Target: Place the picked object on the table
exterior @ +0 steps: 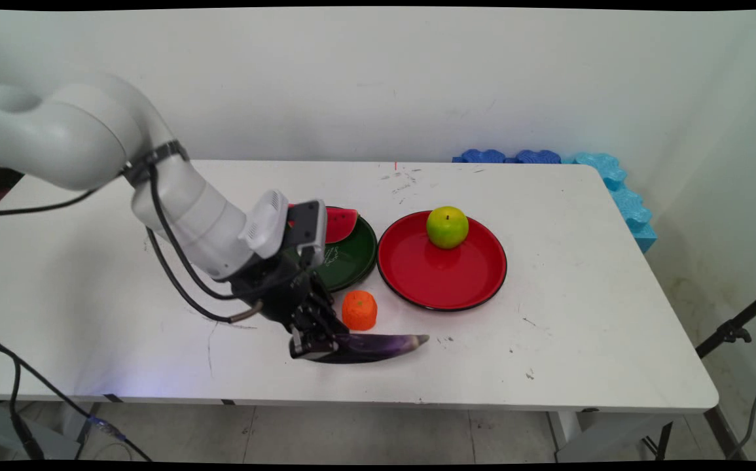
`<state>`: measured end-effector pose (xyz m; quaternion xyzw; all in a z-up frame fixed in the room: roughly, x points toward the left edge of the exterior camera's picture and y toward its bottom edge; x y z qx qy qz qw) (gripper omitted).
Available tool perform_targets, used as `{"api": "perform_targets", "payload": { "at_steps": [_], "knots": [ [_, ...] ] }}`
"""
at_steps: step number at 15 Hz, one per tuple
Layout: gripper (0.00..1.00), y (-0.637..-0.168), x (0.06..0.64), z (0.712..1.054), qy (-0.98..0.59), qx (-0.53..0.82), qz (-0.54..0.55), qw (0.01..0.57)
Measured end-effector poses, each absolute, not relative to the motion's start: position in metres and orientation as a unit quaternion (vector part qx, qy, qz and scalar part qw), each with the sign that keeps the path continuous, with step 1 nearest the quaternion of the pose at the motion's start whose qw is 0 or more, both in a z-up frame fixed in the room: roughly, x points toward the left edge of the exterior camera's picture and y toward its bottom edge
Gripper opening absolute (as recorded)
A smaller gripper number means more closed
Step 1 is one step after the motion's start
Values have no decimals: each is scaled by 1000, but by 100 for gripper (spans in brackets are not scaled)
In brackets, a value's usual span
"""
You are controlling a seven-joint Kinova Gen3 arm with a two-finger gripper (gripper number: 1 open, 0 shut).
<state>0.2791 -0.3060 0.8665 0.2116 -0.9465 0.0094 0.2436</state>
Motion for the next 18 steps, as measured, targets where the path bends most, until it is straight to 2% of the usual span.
{"api": "perform_targets", "payload": {
  "at_steps": [12, 13, 18],
  "knots": [
    [0, -312, 270, 826, -944, 203, 22, 259],
    [100, -313, 270, 825, -944, 202, 23, 260],
    [100, -311, 265, 825, -945, 180, 12, 273]
  ]
}}
